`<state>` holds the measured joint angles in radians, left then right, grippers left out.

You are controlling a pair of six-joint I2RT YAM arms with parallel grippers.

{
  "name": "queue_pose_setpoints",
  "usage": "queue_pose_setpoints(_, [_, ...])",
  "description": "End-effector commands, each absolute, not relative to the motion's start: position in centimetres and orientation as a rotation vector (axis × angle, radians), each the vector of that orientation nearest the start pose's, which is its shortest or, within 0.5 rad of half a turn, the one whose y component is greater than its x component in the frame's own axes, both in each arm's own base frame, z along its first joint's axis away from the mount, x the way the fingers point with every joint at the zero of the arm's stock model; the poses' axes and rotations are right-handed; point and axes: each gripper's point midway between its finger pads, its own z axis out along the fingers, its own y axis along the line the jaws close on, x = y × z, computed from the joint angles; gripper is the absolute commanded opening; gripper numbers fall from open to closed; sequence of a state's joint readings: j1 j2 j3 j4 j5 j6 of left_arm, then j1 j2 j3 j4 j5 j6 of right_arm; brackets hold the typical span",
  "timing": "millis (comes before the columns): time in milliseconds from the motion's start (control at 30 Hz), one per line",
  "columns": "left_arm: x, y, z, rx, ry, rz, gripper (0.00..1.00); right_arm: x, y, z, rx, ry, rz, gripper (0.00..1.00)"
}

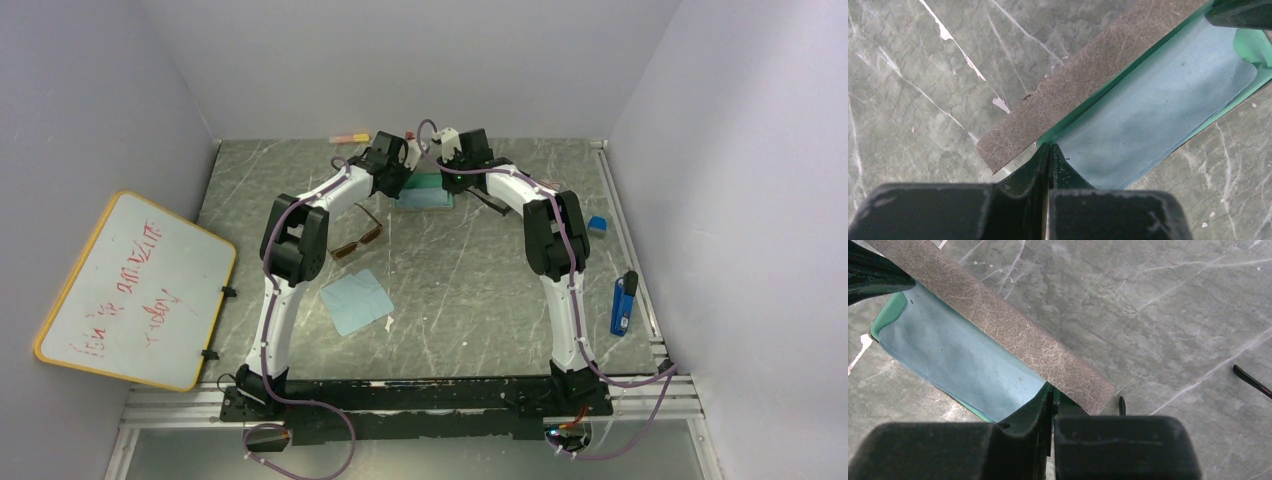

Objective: Organize the sunglasses
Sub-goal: Place the glasses cleaning cloth in the sunglasses case.

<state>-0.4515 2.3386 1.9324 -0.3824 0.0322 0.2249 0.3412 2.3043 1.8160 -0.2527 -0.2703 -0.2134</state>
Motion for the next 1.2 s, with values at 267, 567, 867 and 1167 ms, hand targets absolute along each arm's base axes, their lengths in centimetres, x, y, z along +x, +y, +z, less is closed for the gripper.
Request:
queue_pose_setpoints(267, [54.1,-26.2,7.7,0.804,2.169,-0.152,0.11,54.6,23.7,5.9,-0.77,2.156,0.38,0.14])
queue_pose_setpoints(567, [53.9,-26.0,8.1,0.802,2.158,-0.146,0.19,54.6,23.7,6.5,-0.767,2.149,0.386,0.23])
queue_pose_setpoints(867, [53.9,-25.7,8.9,0.786,2.142,-0.128,0.27,54.4,23.7,6.9,-0.768,2.14,0.388,0.25])
queue_pose_setpoints(1167, [54.0,-24.9,9.9,0.748,2.118,-0.088,0.34,54.3,23.4,7.5,-0.751,2.125,0.37,0.25])
